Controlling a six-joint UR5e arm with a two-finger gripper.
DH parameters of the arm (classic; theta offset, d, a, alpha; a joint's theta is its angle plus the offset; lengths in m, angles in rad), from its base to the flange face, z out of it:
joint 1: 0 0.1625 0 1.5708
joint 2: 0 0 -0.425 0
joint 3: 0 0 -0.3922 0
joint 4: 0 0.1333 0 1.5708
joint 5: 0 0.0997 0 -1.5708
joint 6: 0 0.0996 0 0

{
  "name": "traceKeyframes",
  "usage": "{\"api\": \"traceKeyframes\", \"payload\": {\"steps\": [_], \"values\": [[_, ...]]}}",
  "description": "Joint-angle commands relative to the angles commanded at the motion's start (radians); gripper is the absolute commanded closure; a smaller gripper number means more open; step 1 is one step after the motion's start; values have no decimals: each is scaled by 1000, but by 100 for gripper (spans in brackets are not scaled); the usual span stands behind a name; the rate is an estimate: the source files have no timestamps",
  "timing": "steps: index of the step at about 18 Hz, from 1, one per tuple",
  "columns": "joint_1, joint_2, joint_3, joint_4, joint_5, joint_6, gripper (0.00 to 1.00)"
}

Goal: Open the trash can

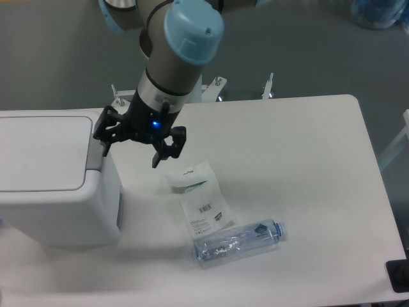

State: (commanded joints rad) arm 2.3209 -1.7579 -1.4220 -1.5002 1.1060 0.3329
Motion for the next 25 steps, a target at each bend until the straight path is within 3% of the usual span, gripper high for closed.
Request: {"api": "traceKeyframes", "payload": {"steps": [15, 20, 25], "values": [[0, 1, -9, 8, -3, 0, 0], [40, 61, 18, 61, 2, 17, 0], [169, 63, 3, 202, 47, 18, 0]]}}
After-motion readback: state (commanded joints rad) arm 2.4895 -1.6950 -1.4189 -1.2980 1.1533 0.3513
